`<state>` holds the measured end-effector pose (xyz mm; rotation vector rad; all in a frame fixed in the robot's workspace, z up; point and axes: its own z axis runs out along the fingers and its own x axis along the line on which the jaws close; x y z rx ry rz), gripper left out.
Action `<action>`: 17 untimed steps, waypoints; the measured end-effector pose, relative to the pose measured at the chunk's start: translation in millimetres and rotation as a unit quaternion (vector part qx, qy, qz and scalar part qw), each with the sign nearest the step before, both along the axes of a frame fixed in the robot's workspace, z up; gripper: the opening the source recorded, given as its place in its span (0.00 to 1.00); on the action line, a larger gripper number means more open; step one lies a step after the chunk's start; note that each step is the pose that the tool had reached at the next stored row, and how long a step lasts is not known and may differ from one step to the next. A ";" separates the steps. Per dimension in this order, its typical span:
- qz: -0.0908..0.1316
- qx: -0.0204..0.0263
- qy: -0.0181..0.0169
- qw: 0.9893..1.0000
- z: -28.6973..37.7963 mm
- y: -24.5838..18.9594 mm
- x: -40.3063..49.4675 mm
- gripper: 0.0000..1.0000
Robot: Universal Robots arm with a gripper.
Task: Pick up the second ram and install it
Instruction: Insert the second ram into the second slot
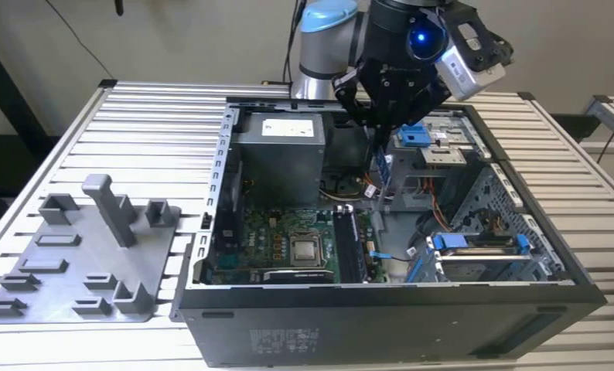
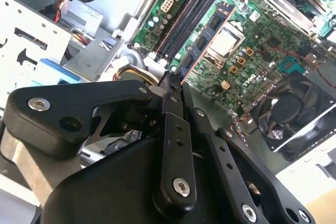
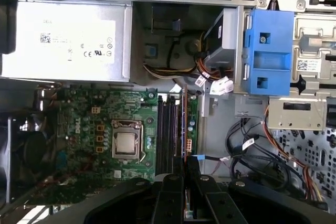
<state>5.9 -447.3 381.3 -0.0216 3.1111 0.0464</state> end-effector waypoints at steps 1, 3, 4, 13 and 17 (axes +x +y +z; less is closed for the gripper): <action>-0.001 0.000 0.000 1.000 -0.3 0.0 0.0 0.14; -0.002 0.000 0.001 1.000 -0.7 0.0 0.0 0.14; -0.002 0.000 0.001 1.000 -1.0 -0.1 0.0 0.14; -0.003 0.000 0.003 1.000 -3.0 -0.8 0.0 0.14; -0.003 0.000 0.003 1.000 -4.7 -0.9 0.0 0.14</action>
